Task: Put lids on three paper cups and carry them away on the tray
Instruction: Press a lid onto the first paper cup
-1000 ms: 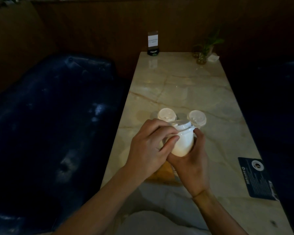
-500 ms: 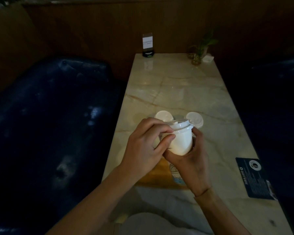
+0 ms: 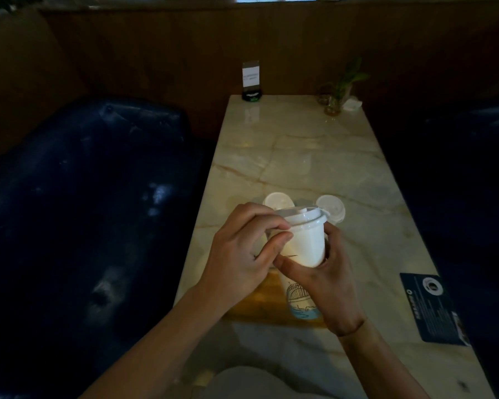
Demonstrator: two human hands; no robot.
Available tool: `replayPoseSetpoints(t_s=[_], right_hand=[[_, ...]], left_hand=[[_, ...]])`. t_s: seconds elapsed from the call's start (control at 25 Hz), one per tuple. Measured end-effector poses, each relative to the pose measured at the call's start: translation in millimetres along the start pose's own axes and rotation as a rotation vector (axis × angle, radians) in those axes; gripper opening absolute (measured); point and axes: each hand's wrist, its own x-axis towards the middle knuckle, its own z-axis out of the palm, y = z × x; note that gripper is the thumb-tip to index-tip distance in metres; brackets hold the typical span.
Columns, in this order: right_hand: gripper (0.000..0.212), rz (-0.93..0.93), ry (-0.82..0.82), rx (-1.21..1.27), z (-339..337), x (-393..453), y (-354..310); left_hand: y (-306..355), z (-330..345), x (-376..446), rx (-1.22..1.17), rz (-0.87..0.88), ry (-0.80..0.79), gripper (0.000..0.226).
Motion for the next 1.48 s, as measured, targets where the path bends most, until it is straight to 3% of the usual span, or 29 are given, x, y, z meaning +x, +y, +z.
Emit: replayPoseSetpoints(t_s=[0.36, 0.64, 0.92, 1.2, 1.48], right_hand=[[0.071, 0.033, -0.123, 0.198, -5, 2, 1], [0.084, 0.053, -0.171, 0.178, -5, 10, 6], [0.091, -0.021, -0.099, 0.074, 5, 12, 8], [0.073, -0.099, 0.069, -0.014, 11, 6, 2], [0.077, -0.005, -0.007, 0.119, 2, 1, -7]], left_hand=[[0, -5, 1, -0.018, 0.030, -0.008, 0.015], [-8, -1, -2, 0.026, 0.071, 0.005, 0.016], [-8, 8, 7, 0.105, 0.120, -0.005, 0.015], [-2, 9, 8, 0.144, 0.155, 0.036, 0.014], [-3, 5, 3, 0.125, 0.174, 0.063, 0.013]])
